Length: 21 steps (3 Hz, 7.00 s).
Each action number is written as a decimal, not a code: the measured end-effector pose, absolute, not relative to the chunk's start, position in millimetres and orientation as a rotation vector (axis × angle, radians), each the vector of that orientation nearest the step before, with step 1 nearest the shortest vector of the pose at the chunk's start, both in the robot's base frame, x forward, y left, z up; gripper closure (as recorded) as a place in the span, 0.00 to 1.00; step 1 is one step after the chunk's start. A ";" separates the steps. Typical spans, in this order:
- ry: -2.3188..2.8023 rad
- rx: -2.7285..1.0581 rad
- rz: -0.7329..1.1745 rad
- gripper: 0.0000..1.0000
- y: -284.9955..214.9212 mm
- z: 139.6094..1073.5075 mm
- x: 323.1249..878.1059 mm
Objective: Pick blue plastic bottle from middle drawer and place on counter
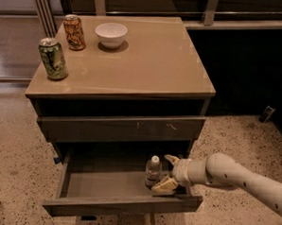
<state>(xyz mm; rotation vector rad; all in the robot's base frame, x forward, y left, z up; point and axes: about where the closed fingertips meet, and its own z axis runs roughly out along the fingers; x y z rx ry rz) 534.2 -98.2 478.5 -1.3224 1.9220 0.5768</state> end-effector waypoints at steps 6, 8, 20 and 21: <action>1.857 -1.302 0.639 1.00 -72.0 464.5 552.8; 1.849 -1.265 0.631 1.00 -72.5 514.0 550.7; 1.732 -1.116 0.562 1.00 -62.2 995.9 637.5; 1.737 -1.133 0.562 1.00 -53.8 977.6 658.7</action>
Offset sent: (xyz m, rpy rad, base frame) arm 0.0292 0.0425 -0.0197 0.1171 -0.0211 0.0425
